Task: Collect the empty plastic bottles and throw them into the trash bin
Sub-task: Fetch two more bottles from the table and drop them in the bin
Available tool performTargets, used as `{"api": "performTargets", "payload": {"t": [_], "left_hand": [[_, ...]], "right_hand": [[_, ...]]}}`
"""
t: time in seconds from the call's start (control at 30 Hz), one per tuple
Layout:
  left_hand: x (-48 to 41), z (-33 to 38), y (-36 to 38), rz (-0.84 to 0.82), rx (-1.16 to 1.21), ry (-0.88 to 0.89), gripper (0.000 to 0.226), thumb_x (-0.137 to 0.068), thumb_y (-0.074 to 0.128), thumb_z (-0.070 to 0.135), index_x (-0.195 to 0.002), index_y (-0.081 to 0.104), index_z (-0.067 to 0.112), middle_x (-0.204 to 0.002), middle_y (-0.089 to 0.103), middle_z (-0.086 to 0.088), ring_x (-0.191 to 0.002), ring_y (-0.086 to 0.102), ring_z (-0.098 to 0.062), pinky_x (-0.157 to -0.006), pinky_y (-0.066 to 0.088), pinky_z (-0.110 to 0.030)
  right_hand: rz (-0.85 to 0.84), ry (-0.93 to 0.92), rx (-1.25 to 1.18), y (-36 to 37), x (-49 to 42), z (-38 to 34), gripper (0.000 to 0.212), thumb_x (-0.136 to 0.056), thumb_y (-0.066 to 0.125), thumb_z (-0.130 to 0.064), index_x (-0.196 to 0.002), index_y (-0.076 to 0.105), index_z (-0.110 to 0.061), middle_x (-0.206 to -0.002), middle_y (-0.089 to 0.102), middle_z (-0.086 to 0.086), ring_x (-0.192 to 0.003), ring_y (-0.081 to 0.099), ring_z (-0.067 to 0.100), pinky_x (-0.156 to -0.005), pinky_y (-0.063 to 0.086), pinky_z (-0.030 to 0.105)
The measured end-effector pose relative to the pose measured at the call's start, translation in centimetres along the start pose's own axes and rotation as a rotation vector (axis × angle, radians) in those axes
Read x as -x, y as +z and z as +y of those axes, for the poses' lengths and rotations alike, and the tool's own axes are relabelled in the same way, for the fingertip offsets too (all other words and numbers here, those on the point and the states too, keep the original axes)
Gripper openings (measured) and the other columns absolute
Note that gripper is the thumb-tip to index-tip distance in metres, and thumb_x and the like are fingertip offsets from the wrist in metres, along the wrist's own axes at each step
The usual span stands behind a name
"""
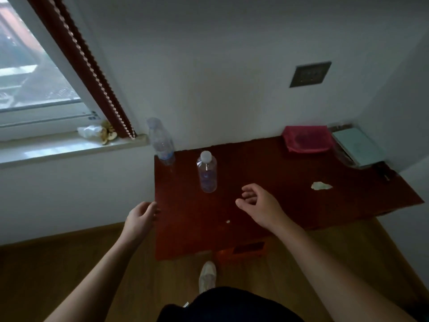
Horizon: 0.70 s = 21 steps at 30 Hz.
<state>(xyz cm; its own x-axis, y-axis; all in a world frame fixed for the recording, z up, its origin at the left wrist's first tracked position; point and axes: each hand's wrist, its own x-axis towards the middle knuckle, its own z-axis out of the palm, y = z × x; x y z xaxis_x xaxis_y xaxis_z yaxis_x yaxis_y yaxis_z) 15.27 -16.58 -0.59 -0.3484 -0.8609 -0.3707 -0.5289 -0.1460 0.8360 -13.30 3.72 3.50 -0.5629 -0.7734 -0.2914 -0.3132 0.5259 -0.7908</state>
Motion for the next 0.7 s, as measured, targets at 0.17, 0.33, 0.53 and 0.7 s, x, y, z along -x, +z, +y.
{"api": "performTargets", "payload": {"t": [0.17,0.33,0.53,0.7], "left_hand": [[-6.1,3.1,-2.0,0.037,0.017,0.052,0.012,-0.099,0.058,0.038,-0.097,0.066,0.029,-0.098,0.074,0.002,-0.092,0.072,-0.016,-0.068,0.054,-0.031],[-10.3,5.8,-2.8,0.054,0.001,0.076,0.027,-0.092,0.067,0.041,-0.109,0.068,0.019,-0.101,0.073,-0.001,-0.095,0.070,-0.018,-0.081,0.059,-0.041],[-12.0,6.8,-3.6,0.062,0.008,0.080,0.030,-0.095,0.063,0.038,-0.114,0.067,0.015,-0.106,0.072,-0.004,-0.101,0.068,-0.022,-0.092,0.056,-0.049],[-12.5,5.1,-4.2,0.050,-0.023,0.080,0.029,-0.095,0.064,0.036,-0.115,0.067,0.015,-0.104,0.072,-0.004,-0.100,0.070,-0.022,-0.088,0.058,-0.048]], "right_hand": [[0.047,-0.026,0.049,3.5,-4.0,-2.5,0.077,-0.075,0.074,-0.056,-0.140,0.046,-0.027,-0.133,0.054,-0.010,-0.117,0.055,0.006,-0.088,0.045,0.024],[0.117,-0.028,0.057,6.8,-7.5,-5.0,0.103,-0.063,0.077,-0.064,-0.149,0.032,-0.026,-0.146,0.045,-0.006,-0.131,0.048,0.013,-0.103,0.046,0.038],[0.169,-0.074,0.009,8.9,-10.6,-7.0,0.074,-0.063,0.088,-0.045,-0.125,0.049,-0.034,-0.118,0.052,-0.015,-0.110,0.057,0.008,-0.074,0.037,0.012],[0.181,-0.100,-0.029,8.3,-12.2,-7.7,0.055,-0.067,0.086,-0.042,-0.110,0.054,-0.034,-0.105,0.064,-0.014,-0.098,0.065,0.009,-0.073,0.049,0.022]]}}
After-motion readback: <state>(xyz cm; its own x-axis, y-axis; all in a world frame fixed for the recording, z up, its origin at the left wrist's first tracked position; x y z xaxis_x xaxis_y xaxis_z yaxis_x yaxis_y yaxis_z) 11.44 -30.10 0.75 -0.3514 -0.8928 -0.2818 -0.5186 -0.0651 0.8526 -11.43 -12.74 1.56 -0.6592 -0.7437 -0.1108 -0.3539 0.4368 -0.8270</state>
